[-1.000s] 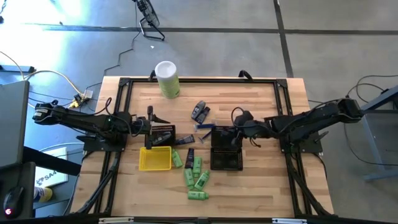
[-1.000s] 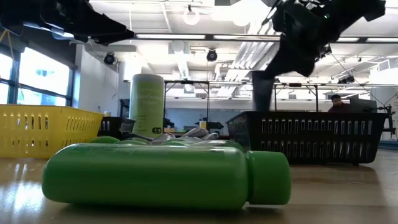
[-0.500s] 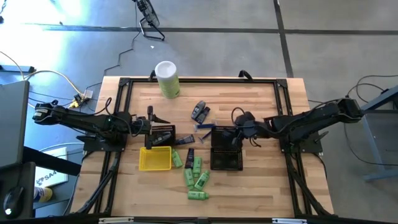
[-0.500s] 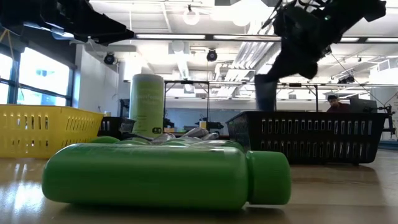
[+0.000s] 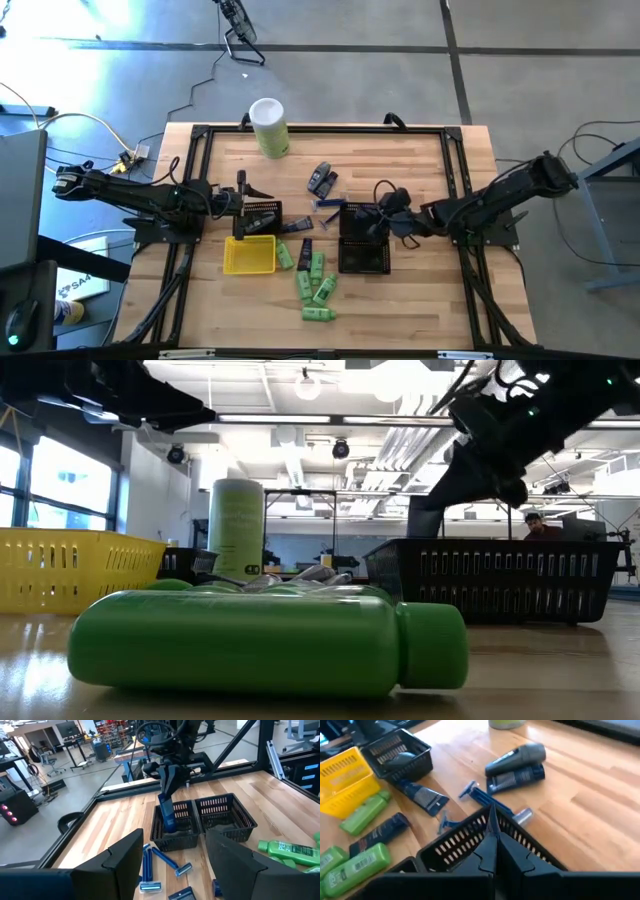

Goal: Pick & Place Travel size toiletries
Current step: Put the blue shave cream into the top right black bin, then put the green shampoo into the bottom right black bin

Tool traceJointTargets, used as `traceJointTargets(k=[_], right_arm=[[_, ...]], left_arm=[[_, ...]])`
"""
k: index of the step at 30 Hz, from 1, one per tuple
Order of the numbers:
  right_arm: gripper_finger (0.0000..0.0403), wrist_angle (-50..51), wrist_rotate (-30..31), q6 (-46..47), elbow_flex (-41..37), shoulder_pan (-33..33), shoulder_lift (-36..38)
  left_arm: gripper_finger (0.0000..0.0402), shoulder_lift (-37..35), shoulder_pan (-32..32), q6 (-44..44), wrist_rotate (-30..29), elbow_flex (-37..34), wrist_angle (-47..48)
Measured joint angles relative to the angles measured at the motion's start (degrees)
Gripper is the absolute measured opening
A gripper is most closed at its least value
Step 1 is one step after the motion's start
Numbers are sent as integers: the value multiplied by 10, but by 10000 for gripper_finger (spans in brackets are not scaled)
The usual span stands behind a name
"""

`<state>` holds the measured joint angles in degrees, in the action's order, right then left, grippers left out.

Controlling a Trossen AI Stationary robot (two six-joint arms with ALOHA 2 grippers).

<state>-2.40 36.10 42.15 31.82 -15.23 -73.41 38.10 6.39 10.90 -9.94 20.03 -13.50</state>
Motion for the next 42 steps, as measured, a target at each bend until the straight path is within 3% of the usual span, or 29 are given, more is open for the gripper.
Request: traceJointTargets(k=[9,14,25,29,36,42], right_arm=[[3,-34,17,116,-27,-13,0],[7,-29,8,118,-28,-13,0],[130,-29,-16,101,-28,-13,1],[150,-30,-5,94,-28,-13,5],[122,-21,15,58,-28,-12,21],[83,-95,9,-44,-28,-13,44]], left_arm=[[210,0,0,-4,0,0,0],[210,0,0,-5,0,0,0],[210,0,0,-6,0,0,0],[210,0,0,-6,0,0,0],[210,0,0,-7,0,0,0],[210,0,0,-7,0,0,0]])
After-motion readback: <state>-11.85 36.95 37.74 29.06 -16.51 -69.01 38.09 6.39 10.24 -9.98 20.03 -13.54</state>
